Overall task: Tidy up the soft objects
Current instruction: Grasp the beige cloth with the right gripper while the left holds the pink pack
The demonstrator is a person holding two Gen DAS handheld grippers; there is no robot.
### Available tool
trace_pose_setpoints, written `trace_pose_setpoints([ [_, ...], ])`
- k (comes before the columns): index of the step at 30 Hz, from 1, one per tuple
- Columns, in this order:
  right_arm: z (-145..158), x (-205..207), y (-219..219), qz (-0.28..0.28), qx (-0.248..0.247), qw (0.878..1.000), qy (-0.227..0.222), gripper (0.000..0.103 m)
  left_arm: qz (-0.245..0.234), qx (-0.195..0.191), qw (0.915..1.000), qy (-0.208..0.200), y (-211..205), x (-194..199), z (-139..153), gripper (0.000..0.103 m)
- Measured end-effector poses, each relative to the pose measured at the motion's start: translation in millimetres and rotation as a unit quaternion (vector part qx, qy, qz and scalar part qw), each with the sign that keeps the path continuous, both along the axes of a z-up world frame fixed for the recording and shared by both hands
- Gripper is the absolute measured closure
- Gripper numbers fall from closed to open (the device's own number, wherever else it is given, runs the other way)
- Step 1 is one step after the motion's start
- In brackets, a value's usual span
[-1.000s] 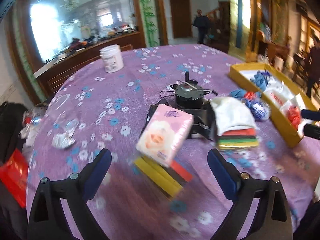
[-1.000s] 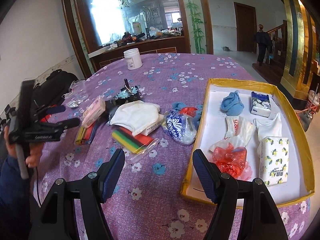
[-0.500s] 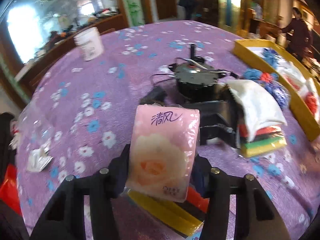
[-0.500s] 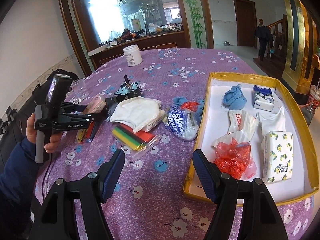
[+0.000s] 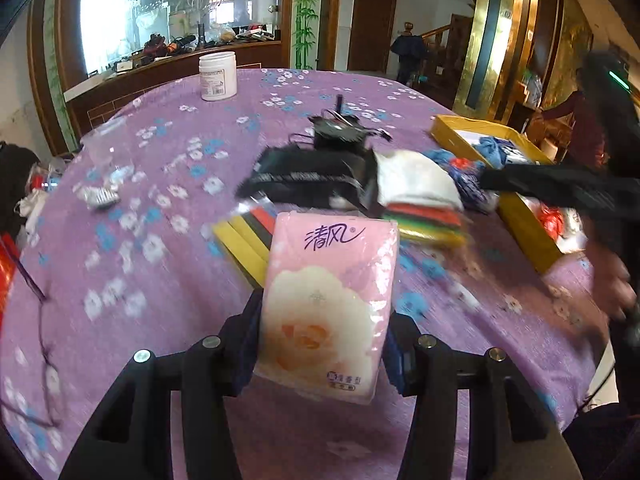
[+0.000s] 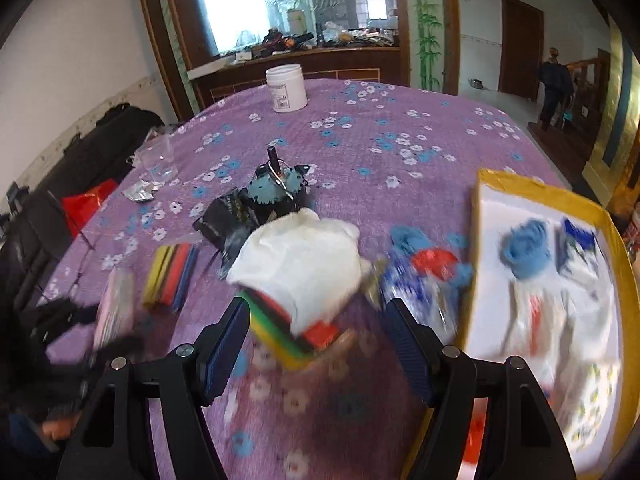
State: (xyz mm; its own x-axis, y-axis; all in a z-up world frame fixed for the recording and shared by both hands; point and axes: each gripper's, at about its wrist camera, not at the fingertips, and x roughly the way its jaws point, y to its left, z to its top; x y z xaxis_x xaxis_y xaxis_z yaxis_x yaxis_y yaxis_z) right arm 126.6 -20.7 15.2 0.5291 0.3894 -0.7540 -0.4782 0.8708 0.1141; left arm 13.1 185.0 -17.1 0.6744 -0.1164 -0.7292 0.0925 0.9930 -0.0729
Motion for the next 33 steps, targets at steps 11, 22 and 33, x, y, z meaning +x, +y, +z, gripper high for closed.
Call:
trace_pose_setpoints([
  [11,-22,30,15,-0.013,-0.019,0.999,0.046,0.095,-0.024,-0.020,0.9995,-0.001,-6,0,-7,0.052],
  [22,-2,-105,-17,0.135,0.012,0.990,0.025,0.088,-0.025,-0.017,0.9995,-0.002,-6,1,-7,0.052],
  [33,-23,-106,-19,0.137,0.015,0.990,0.023,0.038,-0.018,-0.012,0.9998,0.000,-7,1,-8,0.052],
])
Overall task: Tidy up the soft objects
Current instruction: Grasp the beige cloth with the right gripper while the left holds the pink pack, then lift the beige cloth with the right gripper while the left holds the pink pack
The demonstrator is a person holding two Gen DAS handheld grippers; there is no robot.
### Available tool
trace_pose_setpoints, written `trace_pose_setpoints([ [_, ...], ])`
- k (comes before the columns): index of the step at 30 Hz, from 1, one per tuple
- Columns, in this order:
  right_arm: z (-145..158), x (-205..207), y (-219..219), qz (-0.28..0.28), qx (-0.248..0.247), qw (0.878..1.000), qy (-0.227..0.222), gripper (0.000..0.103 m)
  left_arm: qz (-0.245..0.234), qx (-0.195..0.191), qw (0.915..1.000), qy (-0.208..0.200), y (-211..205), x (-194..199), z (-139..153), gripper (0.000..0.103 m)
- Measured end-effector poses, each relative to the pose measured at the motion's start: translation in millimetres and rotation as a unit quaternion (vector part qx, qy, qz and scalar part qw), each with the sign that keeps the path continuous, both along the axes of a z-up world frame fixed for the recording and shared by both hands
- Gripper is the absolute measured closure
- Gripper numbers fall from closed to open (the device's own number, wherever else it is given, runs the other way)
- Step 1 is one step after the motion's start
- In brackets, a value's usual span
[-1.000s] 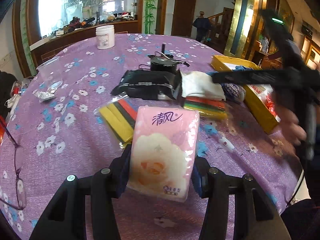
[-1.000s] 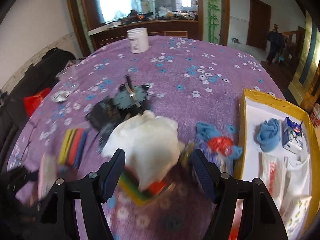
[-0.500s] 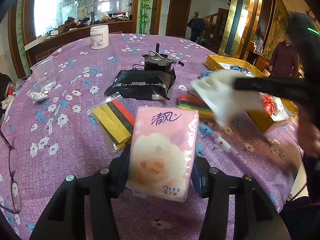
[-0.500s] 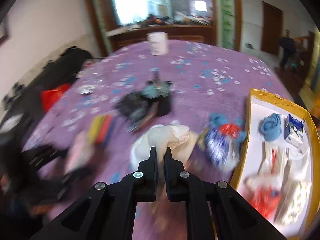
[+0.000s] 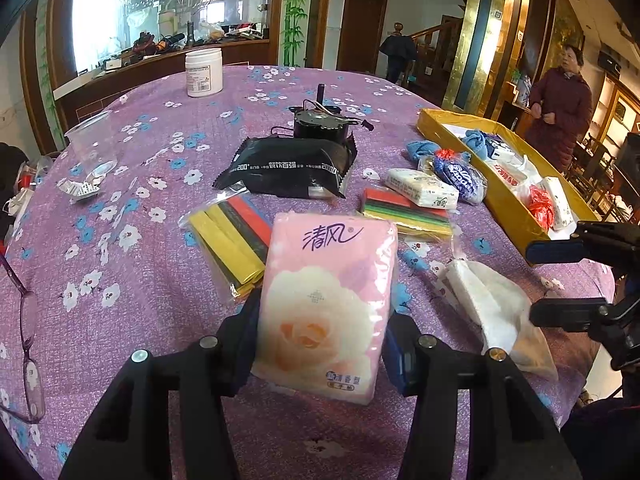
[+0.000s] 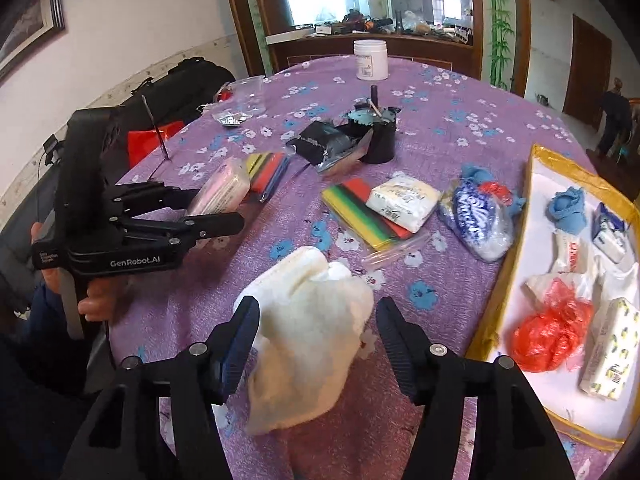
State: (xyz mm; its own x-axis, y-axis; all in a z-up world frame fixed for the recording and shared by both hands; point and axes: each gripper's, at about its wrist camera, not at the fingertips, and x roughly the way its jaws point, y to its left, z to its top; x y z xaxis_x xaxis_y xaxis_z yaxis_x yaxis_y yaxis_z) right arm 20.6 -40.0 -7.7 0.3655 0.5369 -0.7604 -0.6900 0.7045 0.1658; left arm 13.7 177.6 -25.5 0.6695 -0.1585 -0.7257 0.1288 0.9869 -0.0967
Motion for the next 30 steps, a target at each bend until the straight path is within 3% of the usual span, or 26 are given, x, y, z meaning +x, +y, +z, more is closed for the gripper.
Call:
trace_pose_setpoints([
  [6,-21,6,26,-0.008,-0.047,0.999,0.009,0.038,-0.002,-0.001,1.0000,-0.001,0,0,0,0.052],
  [8,-23,3,31,-0.010,-0.065,0.998,0.000,0.068,-0.002,0.000,1.0000,-0.001,0,0,0,0.052],
  [11,-19,-1,28,-0.014,-0.065,0.998,-0.008,0.083,-0.004,0.003,1.0000,-0.002,-1,-1,0,0.052],
  [15,-10,0,16,-0.034,-0.043,0.998,-0.010,0.084,-0.006,0.006,1.0000,-0.004,-3,-1,0,0.052],
  [22,-25,7,15,-0.085,-0.046,0.995,0.007,0.083,-0.003,0.014,0.9999,-0.002,-5,-1,-1,0.052],
  [30,-29,-4,17,-0.124,-0.047,0.991,-0.001,0.071,-0.004,0.014,0.9999,0.001,-4,-1,-1,0.052],
])
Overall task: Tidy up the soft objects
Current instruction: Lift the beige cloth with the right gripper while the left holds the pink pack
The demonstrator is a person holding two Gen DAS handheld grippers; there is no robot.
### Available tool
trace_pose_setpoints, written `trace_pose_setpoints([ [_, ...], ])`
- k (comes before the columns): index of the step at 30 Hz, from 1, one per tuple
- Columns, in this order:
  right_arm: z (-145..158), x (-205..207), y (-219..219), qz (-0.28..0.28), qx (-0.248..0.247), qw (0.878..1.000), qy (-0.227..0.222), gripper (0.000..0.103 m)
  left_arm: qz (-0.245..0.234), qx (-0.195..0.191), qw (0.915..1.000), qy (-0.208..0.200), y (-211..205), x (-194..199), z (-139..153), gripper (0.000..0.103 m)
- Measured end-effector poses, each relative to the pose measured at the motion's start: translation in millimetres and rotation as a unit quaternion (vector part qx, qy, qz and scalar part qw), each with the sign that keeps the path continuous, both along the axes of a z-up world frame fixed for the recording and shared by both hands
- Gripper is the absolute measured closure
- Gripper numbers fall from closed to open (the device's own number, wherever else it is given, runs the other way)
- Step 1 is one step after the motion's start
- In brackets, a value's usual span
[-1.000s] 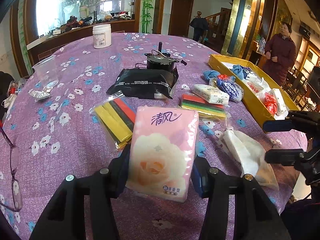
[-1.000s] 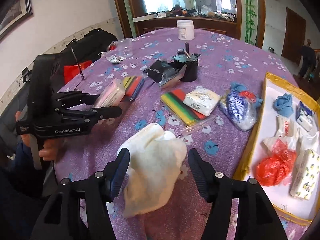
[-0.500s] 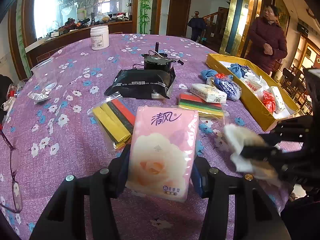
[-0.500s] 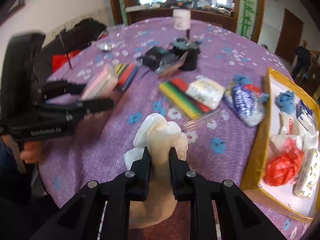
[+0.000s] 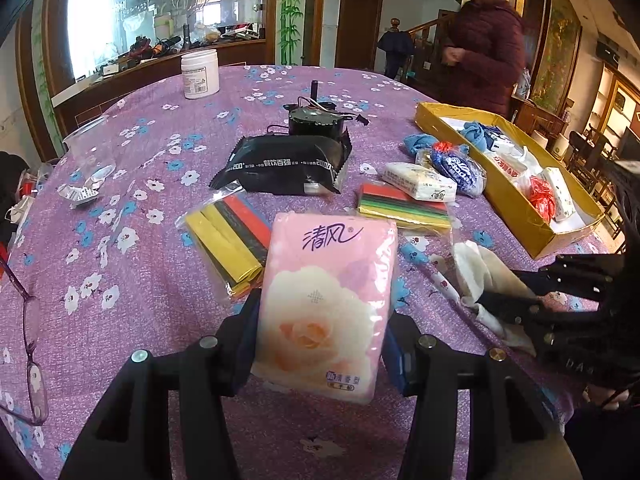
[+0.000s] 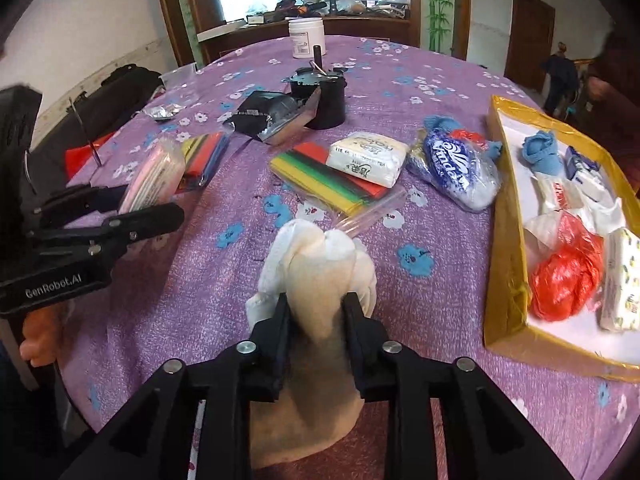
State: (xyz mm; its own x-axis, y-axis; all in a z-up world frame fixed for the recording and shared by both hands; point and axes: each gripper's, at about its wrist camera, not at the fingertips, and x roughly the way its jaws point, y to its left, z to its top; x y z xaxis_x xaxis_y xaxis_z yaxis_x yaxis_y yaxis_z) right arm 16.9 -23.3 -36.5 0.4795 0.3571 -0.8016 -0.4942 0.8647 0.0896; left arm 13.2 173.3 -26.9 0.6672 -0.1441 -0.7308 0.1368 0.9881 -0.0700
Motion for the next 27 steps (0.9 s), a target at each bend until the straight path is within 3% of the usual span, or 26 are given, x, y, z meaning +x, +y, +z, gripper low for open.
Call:
trace_pose_setpoints([
  [4,0,-1,-3,0.001,0.021,1.000,0.013,0.054,0.000,-0.001,1.0000,0.000,0,0,0,0.052],
  [7,-3,-3,2,0.039,0.057,0.997,0.029,0.017,-0.001,-0.001,1.0000,0.000,0,0,0,0.052],
  [10,-5,-11,10,0.051,0.030,0.998,0.009,0.015,-0.002,-0.001,1.0000,0.000,0,0,1,0.052],
  [19,-4,-6,-12,0.038,0.098,0.994,0.031,0.018,-0.002,-0.001,1.0000,0.000,0,0,1,0.052],
  [21,-2,-5,-20,0.016,0.100,0.994,0.034,0.034,-0.003,0.000,1.0000,-0.001,-1,-1,1,0.052],
  [22,-2,-2,-24,0.003,0.100,0.994,0.038,0.048,-0.002,0.000,1.0000,-0.001,-1,-1,1,0.052],
  [23,-3,3,-28,-0.004,0.107,0.993,0.049,0.055,-0.002,0.001,1.0000,-0.001,-1,-1,1,0.052],
  [27,-2,13,-29,-0.011,0.092,0.994,0.064,0.073,-0.003,0.006,1.0000,-0.001,-3,-2,1,0.052],
])
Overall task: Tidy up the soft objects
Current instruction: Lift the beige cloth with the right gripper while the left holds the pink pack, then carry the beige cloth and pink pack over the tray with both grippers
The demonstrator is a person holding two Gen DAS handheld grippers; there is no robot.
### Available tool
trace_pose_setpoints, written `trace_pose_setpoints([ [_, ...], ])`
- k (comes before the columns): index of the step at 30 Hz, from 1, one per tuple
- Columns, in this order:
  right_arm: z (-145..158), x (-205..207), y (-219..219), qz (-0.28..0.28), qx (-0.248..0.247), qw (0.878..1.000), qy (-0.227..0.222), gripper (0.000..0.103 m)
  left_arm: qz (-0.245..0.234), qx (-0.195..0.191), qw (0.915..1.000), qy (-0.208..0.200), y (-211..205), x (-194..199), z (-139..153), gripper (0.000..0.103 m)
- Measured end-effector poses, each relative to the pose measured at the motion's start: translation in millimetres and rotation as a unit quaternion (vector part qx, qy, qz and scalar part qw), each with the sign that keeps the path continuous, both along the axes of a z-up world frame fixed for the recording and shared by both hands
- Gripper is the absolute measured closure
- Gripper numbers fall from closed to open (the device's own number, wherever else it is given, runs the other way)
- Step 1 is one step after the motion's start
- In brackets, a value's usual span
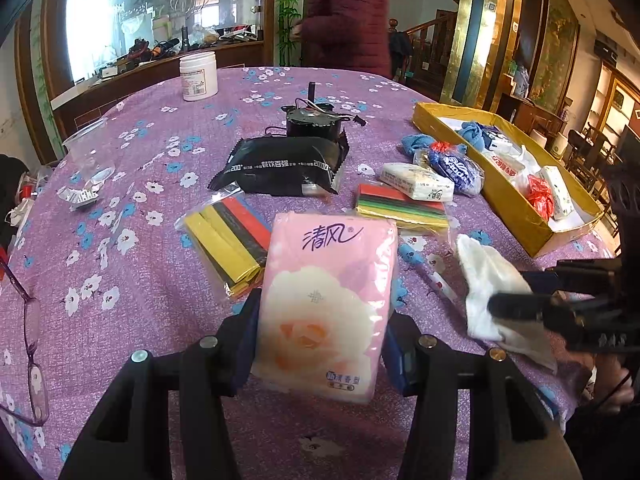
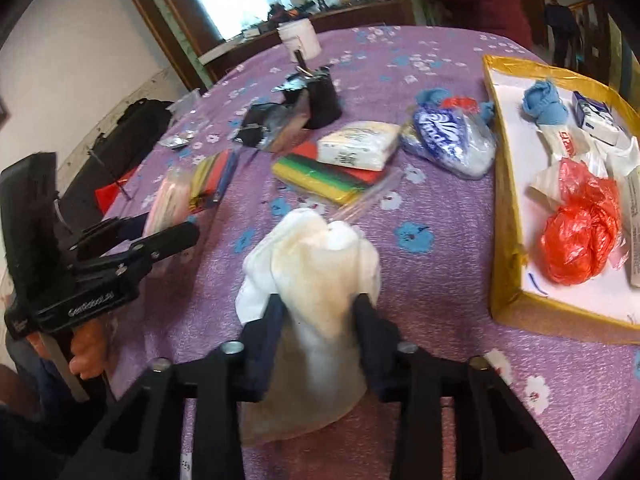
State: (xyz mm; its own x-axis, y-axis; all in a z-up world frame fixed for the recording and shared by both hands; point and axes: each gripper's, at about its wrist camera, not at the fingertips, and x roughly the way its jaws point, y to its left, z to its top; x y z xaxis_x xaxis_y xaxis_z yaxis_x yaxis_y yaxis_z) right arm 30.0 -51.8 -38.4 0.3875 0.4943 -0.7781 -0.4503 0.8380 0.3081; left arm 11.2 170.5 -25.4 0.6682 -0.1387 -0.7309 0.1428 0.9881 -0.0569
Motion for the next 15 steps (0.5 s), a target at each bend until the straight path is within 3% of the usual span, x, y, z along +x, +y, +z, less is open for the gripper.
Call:
trace_pose_setpoints([
  [2,1,-1,4,0.003,-0.028,1.000,-0.008,0.086,0.001,0.005,1.0000,0.001,-2,1,0,0.052],
  [5,3,1,4,0.009,-0.033,0.999,-0.005,0.091,0.008,0.015,0.9998,-0.002,-4,0,0,0.052],
  [15,37,-2,-15,0.002,-0.004,0.999,-0.054,0.092,-0.005,0.005,0.9996,-0.026,-20,-3,21,0.052],
])
